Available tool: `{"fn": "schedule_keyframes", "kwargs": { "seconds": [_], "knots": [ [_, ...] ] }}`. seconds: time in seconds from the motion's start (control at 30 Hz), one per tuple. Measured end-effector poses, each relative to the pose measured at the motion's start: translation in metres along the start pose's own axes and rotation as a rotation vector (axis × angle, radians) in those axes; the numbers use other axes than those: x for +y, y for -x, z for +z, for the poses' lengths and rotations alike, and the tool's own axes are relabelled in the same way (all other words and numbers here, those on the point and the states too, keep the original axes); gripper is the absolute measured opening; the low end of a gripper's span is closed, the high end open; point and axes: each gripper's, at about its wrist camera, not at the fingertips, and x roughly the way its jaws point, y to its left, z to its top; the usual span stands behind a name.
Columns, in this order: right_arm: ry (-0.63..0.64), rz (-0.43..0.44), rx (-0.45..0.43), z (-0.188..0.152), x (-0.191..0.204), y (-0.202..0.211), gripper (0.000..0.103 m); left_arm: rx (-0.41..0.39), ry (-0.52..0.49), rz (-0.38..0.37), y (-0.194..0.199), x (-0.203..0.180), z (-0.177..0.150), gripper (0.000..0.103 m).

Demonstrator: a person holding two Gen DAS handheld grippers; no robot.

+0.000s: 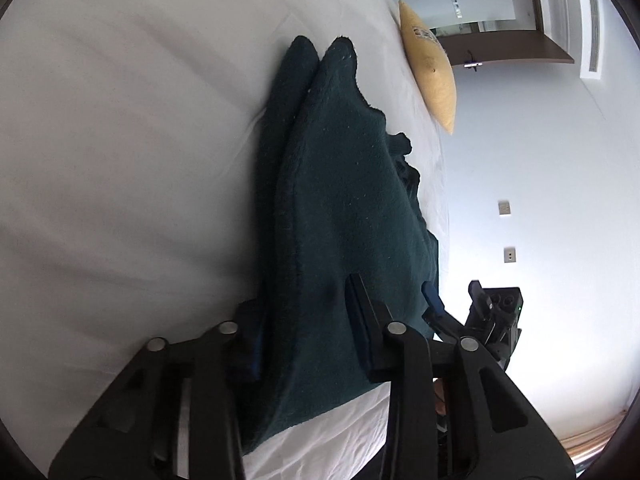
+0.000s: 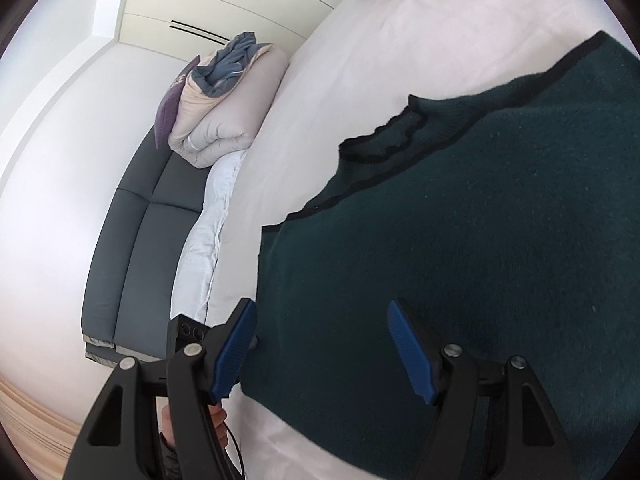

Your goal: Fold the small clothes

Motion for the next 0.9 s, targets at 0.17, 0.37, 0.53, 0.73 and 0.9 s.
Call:
{"fn": "schedule_keyframes", "kwargs": {
  "seconds": [0.17,0.37,0.53,0.73,0.9],
  "knots": [
    [-0.009,-0.034,0.039,0.003,-0.010,-0.013,0.070,-0.039,0.023,-0.017,0.006,0.001,-0.012,0.016],
    [-0.033,-0.024,0.060,0.007,-0.019,-0.015,0.067,-0.088,-0.108,0.016,0.022,-0.064,-0.024,0.013],
    [-0.031,0.018,0.068,0.016,-0.015,-0.002,0.070,-0.081,-0.266,0.043,-0.010,-0.144,-0.039,0.013],
    [-0.058,0.144,0.057,0.042,-0.015,0.014,0.080,-0.044,-0.367,0.131,-0.082,-0.190,-0.060,0.013],
    [-0.079,0.196,0.103,0.056,-0.017,0.005,0.081,0.001,-0.457,0.236,-0.132,-0.211,-0.087,0.013]
  ]
}}
